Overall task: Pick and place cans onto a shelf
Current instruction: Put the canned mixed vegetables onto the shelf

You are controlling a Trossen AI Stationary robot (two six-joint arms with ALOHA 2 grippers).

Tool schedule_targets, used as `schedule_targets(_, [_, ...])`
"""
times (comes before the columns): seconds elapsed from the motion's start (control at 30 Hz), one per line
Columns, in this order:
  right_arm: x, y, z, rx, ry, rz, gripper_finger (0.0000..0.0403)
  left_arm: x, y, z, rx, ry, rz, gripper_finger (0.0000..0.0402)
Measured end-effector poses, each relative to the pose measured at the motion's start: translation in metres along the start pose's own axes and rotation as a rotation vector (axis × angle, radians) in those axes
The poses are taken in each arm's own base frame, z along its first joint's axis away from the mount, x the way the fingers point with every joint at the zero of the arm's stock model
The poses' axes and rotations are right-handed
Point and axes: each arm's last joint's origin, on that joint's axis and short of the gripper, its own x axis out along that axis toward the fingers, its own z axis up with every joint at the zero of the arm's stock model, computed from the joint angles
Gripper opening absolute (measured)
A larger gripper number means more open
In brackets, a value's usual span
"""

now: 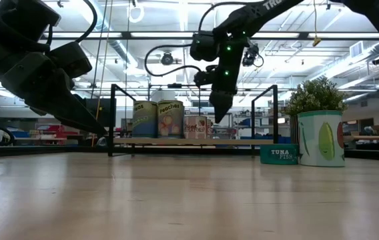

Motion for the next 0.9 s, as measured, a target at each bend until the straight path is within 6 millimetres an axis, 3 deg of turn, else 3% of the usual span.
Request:
schedule_targets(0.23, [0.001, -0.006, -0.009, 0.05, 0.073, 0.009, 0.0354, 0.0, 0.0, -0.001, 0.002, 0.007, 0.003, 0.0389])
schedule_targets(0.37, [-0.022, 0.006, -0.011, 0.023, 0.077, 0.028, 0.0354, 0.0, 0.0, -0.001, 0.003, 0.007, 0.003, 0.0389])
schedule_targets(0.53, [-0.066, 0.019, -0.011, 0.05, -0.023, 0.043, 0.0354, 0.0, 0.0, -0.001, 0.002, 0.008, 0.003, 0.0389])
schedule_targets(0.73, [-0.106, 0.044, -0.011, 0.138, -0.127, 0.222, 0.0354, 0.0, 0.0, -0.001, -0.024, 0.007, 0.003, 0.0389])
schedule_targets(0.9, [-0.107, 0.085, -0.019, 0.101, -0.107, 0.298, 0.0354, 0.0, 0.0, -0.001, -0.023, 0.008, 0.004, 0.0389])
